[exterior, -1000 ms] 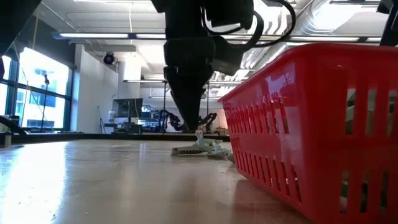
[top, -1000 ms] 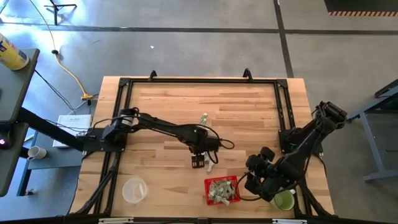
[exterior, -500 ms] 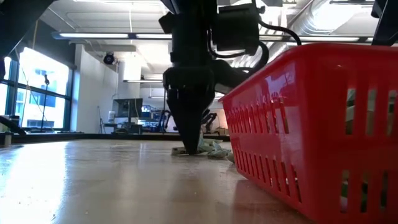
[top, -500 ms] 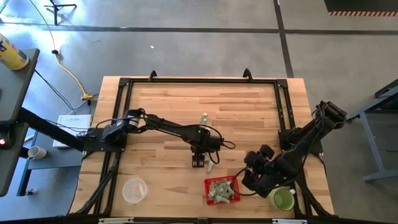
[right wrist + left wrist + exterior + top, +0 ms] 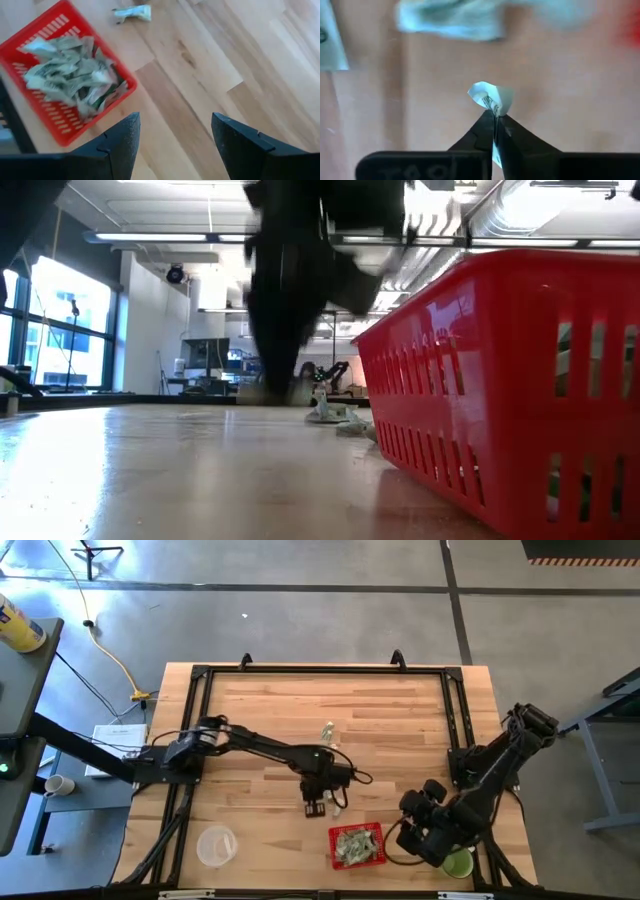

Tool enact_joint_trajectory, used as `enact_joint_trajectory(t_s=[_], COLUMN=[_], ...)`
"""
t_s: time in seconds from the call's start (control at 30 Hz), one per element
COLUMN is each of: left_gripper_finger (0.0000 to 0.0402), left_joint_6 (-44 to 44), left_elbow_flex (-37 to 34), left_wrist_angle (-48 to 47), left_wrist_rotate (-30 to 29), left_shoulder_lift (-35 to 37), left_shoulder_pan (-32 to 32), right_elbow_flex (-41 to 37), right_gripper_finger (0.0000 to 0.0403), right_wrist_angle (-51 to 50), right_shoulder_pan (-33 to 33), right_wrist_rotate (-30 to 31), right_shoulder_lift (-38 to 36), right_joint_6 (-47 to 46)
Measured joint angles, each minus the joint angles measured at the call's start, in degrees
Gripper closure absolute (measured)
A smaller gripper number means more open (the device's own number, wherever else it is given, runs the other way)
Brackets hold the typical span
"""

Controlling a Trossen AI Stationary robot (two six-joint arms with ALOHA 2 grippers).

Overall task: Pick and place items into bin
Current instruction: Put the white stevia packet into the red bin

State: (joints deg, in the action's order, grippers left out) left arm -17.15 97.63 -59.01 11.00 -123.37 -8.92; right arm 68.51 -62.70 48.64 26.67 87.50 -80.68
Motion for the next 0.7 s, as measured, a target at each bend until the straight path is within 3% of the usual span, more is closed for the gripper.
enact_joint_trajectory(t_s=[0.13, 0.27, 0.5, 0.6, 0.7], left_gripper_finger=[0.0381, 0.0377, 0.0368, 0.0362, 0.0323], left_joint_6=[-4.3, -9.7, -17.6, -19.0, -21.6], left_elbow_flex=[2.4, 7.0, 10.0, 10.2, 9.9], left_wrist_angle=[8.2, 20.7, 33.9, 33.7, 29.6], left_wrist_rotate=[3.9, 5.4, 7.5, 6.0, 5.3], left_shoulder_lift=[4.5, 4.8, -3.0, -5.5, -6.4], left_shoulder_pan=[-3.3, -6.9, -9.3, -10.0, -10.3], right_elbow_flex=[0.0, 0.0, 0.0, 0.0, 0.0], right_gripper_finger=[0.0167, 0.0167, 0.0167, 0.0167, 0.0167], right_wrist_angle=[0.5, 2.1, 3.8, 3.8, 4.0], right_shoulder_pan=[2.3, 3.5, 3.6, 3.6, 3.4], right_wrist_rotate=[0.3, 0.2, 0.3, 0.0, -0.9], right_shoulder_lift=[0.0, 0.0, -0.1, -0.1, -0.1], right_joint_6=[-1.9, -2.9, -2.6, -1.7, -1.4])
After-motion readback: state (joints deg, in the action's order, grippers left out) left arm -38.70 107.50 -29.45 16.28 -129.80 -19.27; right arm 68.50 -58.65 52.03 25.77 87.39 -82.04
